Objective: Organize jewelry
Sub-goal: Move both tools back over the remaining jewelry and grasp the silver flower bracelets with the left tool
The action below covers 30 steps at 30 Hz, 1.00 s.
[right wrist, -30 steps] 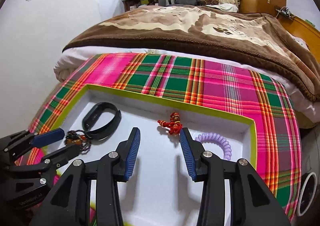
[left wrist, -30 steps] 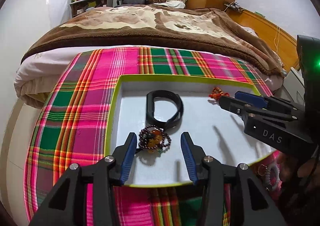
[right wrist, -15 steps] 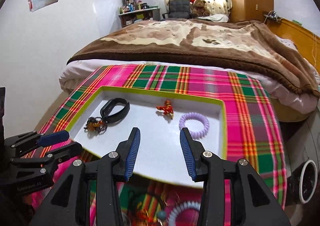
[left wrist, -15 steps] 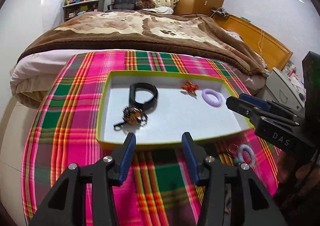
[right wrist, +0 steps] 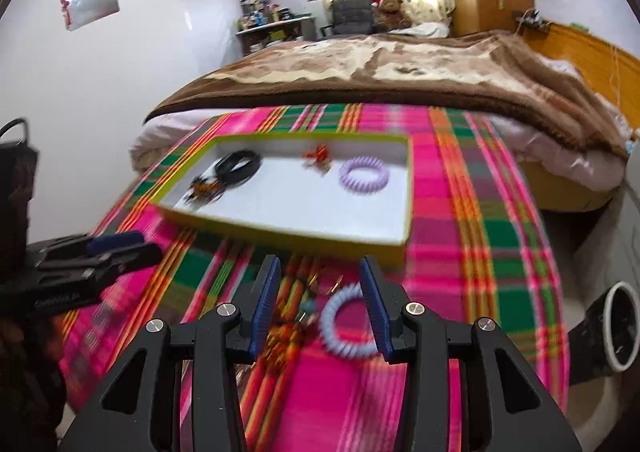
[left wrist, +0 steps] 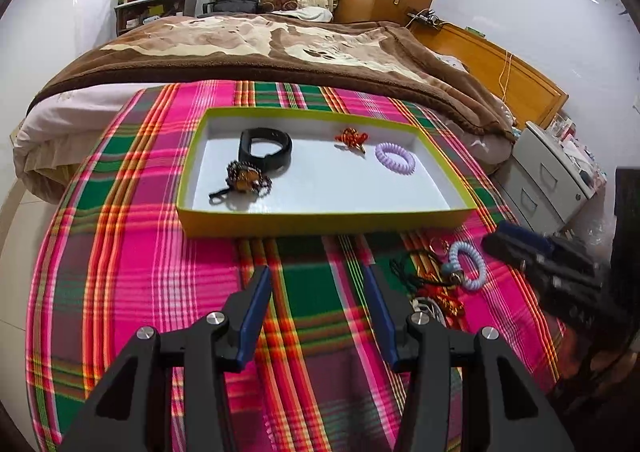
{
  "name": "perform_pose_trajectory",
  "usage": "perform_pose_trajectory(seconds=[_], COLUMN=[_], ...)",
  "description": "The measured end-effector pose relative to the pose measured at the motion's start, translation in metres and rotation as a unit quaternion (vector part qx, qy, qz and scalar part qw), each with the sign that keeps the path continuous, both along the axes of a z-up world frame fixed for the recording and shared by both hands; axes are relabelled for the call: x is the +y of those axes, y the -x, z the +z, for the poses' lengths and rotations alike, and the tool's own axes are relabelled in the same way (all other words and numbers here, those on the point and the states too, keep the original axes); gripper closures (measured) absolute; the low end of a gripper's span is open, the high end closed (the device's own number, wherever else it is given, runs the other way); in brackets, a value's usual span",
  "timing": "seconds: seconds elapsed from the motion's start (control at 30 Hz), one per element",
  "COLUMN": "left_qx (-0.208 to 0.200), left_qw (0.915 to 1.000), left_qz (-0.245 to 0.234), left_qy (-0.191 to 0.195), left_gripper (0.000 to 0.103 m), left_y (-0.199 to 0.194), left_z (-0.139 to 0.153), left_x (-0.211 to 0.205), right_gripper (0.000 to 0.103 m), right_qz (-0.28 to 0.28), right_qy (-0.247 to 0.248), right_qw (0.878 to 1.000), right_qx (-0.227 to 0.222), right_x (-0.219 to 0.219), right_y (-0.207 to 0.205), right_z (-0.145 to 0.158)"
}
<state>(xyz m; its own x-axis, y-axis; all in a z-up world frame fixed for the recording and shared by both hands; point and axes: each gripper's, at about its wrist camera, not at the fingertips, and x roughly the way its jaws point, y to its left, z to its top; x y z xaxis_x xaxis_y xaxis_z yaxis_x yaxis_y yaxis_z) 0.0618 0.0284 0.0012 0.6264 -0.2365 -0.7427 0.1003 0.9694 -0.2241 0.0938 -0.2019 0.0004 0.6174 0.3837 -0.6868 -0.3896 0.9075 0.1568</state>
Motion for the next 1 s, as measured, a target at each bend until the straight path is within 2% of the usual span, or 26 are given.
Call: perform_pose_trajectory(seconds=[0.23, 0.37, 0.63, 0.8, 0.83, 0.87, 1.0], left_qx=[0.007, 0.009, 0.015, 0.016, 0.017, 0.017, 0.017], left_qw=[1.0000, 1.0000, 0.9999, 0.9998, 0.9998, 0.9998, 0.9998], left_qz=[0.002, 0.003, 0.004, 0.006, 0.006, 0.005, 0.003], left_qy=[0.002, 0.002, 0.003, 0.003, 0.003, 0.004, 0.004], left_gripper=[0.053, 0.053, 0.053, 0.053, 0.053, 0.053, 0.053], left_y=[0.007, 0.009, 0.012, 0.012, 0.013, 0.013, 0.013], left_z=[-0.006, -0.008, -0.011, -0.011, -0.011, -0.011, -0.011], left_x=[0.001, 0.002, 0.004, 0.005, 0.005, 0.005, 0.003], right_gripper=[0.061, 0.079, 0.080, 0.080, 0.081, 0.090, 0.095], right_qz=[0.037, 0.045, 0.074, 0.067, 0.064, 0.059, 0.040], right_qy=[0.002, 0.011, 0.019, 0.030, 0.031, 0.030, 0.021], right_qw=[0.999, 0.998, 0.996, 0.996, 0.996, 0.997, 0.998], right_qx=[0.017, 0.034, 0.054, 0.048, 0.049, 0.049, 0.050], right_x=[0.008, 0.014, 0.026, 0.028, 0.027, 0.026, 0.018], right_y=[0.020, 0.022, 0.022, 0.024, 0.023, 0.022, 0.020], right_z=[-0.020, -0.029, -0.037, -0.038, -0.039, -0.039, -0.038])
